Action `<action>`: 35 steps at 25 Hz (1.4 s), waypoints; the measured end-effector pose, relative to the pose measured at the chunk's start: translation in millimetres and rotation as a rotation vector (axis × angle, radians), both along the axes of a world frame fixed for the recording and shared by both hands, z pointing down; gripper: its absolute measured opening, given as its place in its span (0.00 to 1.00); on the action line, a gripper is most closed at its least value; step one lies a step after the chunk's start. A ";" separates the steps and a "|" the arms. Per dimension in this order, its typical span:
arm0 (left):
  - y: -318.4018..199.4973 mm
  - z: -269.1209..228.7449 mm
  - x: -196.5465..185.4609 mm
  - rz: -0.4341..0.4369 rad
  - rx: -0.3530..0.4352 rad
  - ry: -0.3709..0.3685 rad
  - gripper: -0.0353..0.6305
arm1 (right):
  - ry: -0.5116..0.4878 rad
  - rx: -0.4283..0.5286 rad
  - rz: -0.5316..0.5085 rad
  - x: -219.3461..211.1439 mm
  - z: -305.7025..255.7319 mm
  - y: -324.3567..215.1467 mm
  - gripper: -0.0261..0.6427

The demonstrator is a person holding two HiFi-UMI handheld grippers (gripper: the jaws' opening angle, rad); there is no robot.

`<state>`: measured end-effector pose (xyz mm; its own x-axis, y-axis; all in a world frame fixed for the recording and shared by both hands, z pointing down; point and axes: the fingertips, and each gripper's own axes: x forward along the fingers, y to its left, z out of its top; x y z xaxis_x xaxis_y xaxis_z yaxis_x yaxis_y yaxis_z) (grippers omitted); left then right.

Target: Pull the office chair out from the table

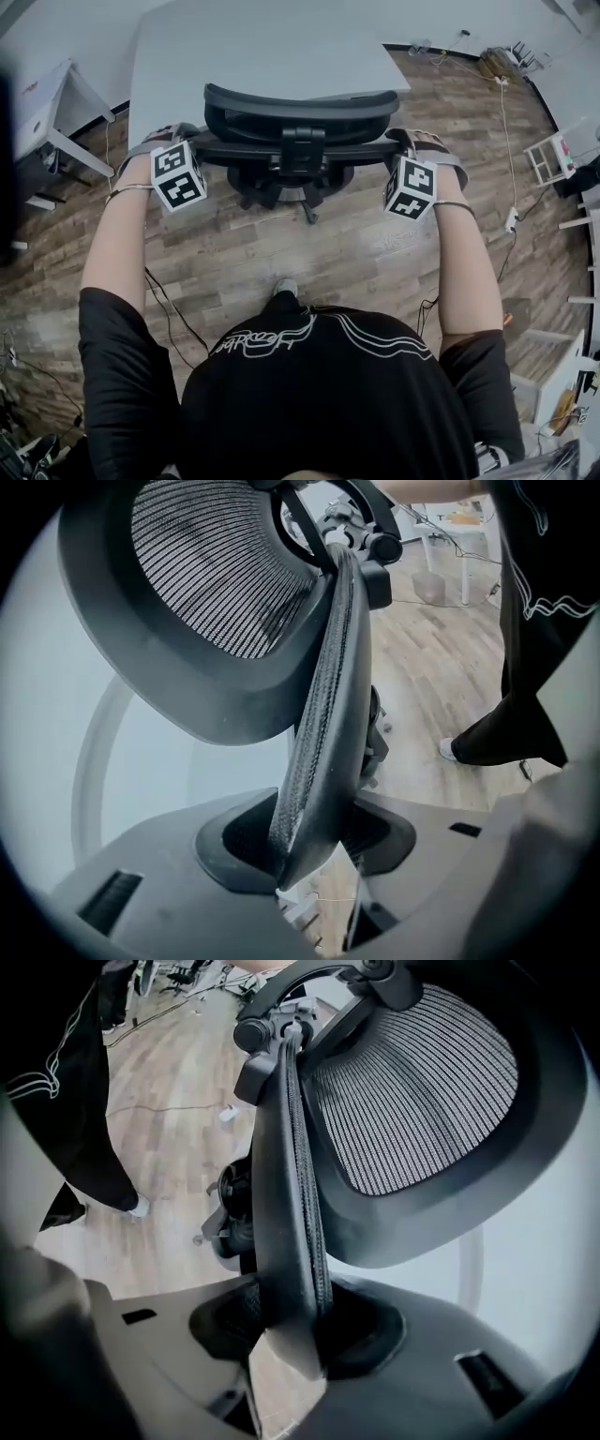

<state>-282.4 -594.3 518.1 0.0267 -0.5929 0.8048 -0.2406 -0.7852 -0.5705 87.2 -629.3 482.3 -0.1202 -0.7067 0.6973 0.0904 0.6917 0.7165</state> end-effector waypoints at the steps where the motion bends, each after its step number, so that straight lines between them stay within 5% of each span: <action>1: 3.6 -0.5 -0.3 -0.012 0.012 0.000 0.31 | 0.002 -0.003 0.000 -0.1 0.2 4.2 0.31; 16: 98.8 2.2 7.5 -0.081 0.096 0.003 0.31 | 0.006 -0.008 -0.039 6.3 5.4 83.3 0.31; 22: 175.5 15.8 22.3 -0.098 0.148 -0.025 0.31 | -0.022 0.046 -0.070 18.8 21.2 151.0 0.31; 35: 246.8 -1.3 35.2 -0.104 0.131 -0.045 0.31 | -0.035 0.066 -0.133 27.6 -10.7 198.1 0.31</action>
